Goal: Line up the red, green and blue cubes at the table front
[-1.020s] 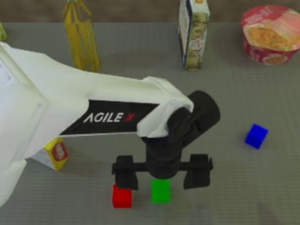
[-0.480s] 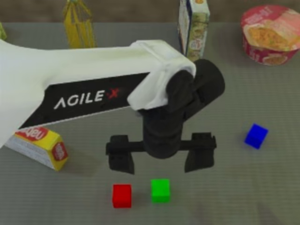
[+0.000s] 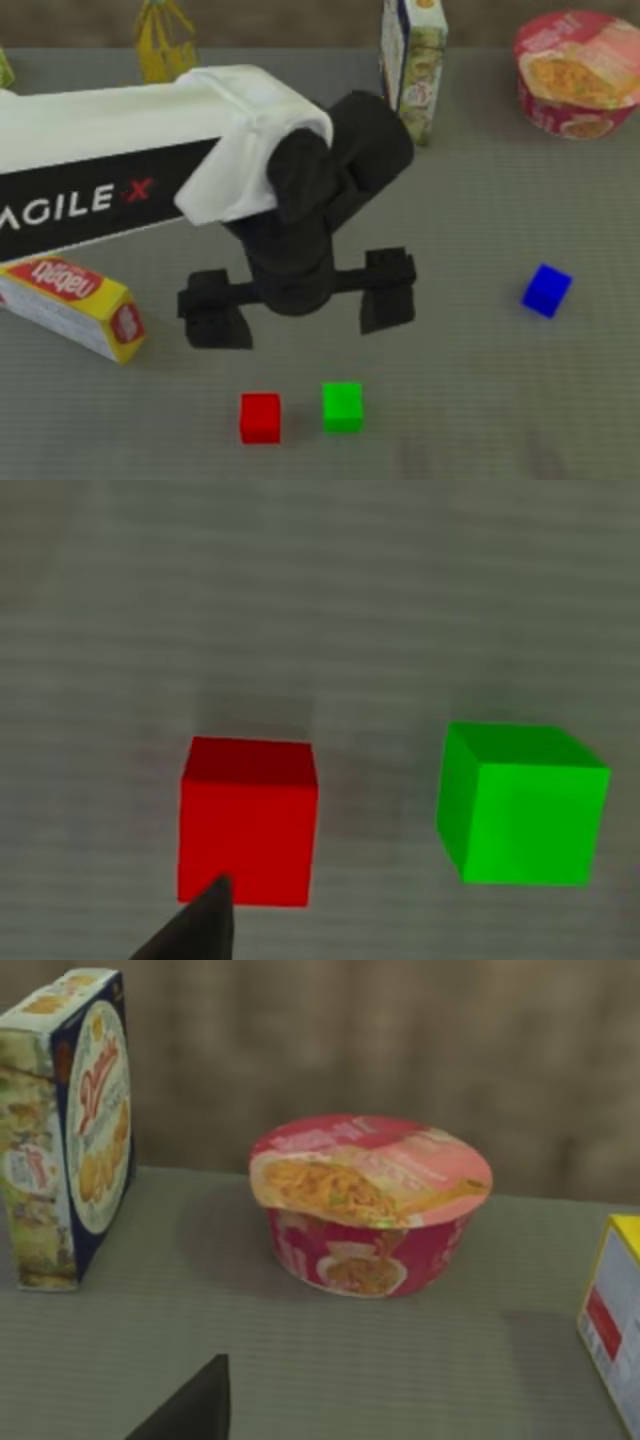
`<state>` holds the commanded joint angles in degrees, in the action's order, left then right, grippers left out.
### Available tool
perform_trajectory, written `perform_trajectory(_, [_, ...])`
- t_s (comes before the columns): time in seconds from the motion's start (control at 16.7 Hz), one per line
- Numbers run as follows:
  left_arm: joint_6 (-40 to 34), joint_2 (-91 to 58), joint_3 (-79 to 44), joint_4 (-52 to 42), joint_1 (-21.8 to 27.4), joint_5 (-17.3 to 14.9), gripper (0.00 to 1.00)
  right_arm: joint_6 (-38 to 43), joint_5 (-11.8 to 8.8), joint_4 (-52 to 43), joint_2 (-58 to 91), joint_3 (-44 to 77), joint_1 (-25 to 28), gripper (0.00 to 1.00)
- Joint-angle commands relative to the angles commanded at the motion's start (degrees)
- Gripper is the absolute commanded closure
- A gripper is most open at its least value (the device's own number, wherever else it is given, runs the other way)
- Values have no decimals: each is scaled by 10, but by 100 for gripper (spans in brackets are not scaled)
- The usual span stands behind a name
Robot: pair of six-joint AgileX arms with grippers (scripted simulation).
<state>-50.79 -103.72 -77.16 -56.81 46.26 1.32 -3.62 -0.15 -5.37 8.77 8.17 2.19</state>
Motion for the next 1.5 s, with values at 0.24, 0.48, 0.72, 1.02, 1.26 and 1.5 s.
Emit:
perform_trajectory(0.24, [36, 179, 137, 91, -89, 3, 0, -62, 1, -93, 173, 134, 24, 0])
perform_trajectory(0.48, [113, 421, 320, 207, -199, 6, 0, -139, 3, -211, 412, 292, 53, 0])
perform_trajectory(0.72, [224, 656, 502, 325, -305, 6, 0, -218, 5, -333, 659, 450, 83, 0])
perform_trajectory(1.02, [375, 876, 671, 460, -407, -2, 0, -300, 5, -458, 895, 624, 116, 0])
perform_trajectory(1.26, [469, 996, 747, 538, -457, -10, 0, -344, 3, -519, 1019, 723, 133, 0])
perform_trajectory(1.5, [508, 1037, 772, 568, -474, -13, 0, -361, 2, -540, 1062, 762, 140, 0])
